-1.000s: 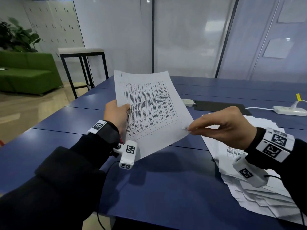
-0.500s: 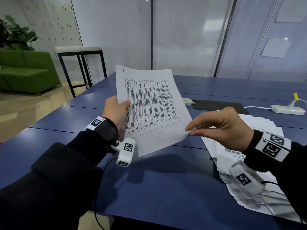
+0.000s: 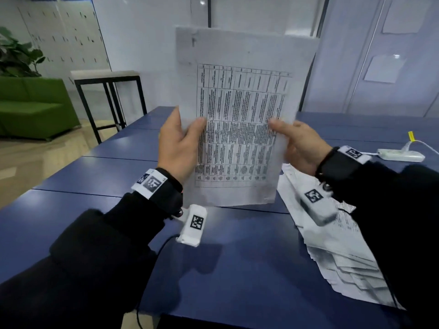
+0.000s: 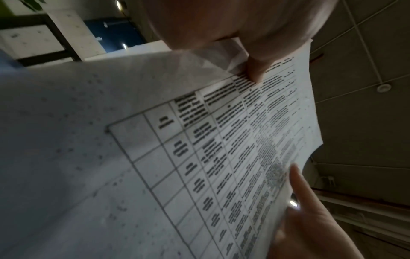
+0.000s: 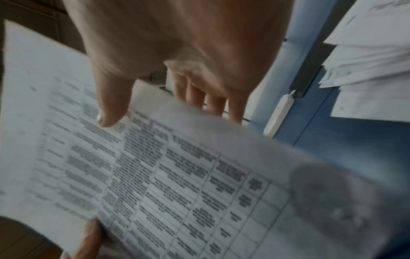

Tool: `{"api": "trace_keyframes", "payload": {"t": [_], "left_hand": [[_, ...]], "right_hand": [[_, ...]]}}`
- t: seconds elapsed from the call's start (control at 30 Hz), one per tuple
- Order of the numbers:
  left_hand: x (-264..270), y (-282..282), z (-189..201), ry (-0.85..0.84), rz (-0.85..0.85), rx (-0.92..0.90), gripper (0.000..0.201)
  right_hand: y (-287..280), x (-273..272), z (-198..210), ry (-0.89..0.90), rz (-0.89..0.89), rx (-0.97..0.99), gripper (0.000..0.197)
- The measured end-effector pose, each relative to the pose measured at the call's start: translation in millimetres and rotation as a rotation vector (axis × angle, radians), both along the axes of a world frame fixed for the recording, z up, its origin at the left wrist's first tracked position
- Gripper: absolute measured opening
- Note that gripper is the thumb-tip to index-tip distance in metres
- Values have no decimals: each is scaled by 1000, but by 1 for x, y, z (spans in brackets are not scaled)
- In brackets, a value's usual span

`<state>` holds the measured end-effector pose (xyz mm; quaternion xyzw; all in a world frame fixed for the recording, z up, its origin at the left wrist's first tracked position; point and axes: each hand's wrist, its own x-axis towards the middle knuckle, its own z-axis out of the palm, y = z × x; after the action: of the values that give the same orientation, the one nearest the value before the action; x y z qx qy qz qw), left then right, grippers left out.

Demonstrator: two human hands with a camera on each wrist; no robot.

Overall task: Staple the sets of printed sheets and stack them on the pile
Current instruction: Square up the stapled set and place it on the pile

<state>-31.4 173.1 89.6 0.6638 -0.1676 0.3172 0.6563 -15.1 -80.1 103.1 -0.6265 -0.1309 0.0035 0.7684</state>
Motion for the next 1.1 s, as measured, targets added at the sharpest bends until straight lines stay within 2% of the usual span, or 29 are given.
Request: {"api": "trace_keyframes", "payload": {"t": [0.1, 0.2, 0.27, 0.4, 0.57, 0.8, 1.0, 1.03, 1.1], "left_hand": [[-2, -10, -3, -1, -68, -66, 24], [-2, -11, -16, 51, -78, -102, 28], [-3, -13, -30, 116, -70, -133, 29], [-7, -18, -50, 183, -74, -144, 31], [-7, -19, -56, 228, -92, -147, 30], [-7, -15, -63, 304, -149, -156, 29], [-6, -13, -61, 295, -184, -180, 33], [-6, -13, -63, 302, -182, -176, 33], [-8, -15, -69, 322, -181, -156, 33]], "right_hand": [[12, 0, -4, -117, -144, 44, 57], [19, -4, -14, -218, -286, -6, 20], [21, -8, -29, -240, -340, -43, 14], [22, -13, -56, -145, -348, -73, 12], [16, -10, -61, -136, -317, -85, 12], [11, -5, -71, -28, -224, -3, 44], [10, -8, -66, -63, -225, -32, 25], [10, -9, -68, -59, -231, -47, 27], [11, -12, -73, -46, -234, -72, 49]]}}
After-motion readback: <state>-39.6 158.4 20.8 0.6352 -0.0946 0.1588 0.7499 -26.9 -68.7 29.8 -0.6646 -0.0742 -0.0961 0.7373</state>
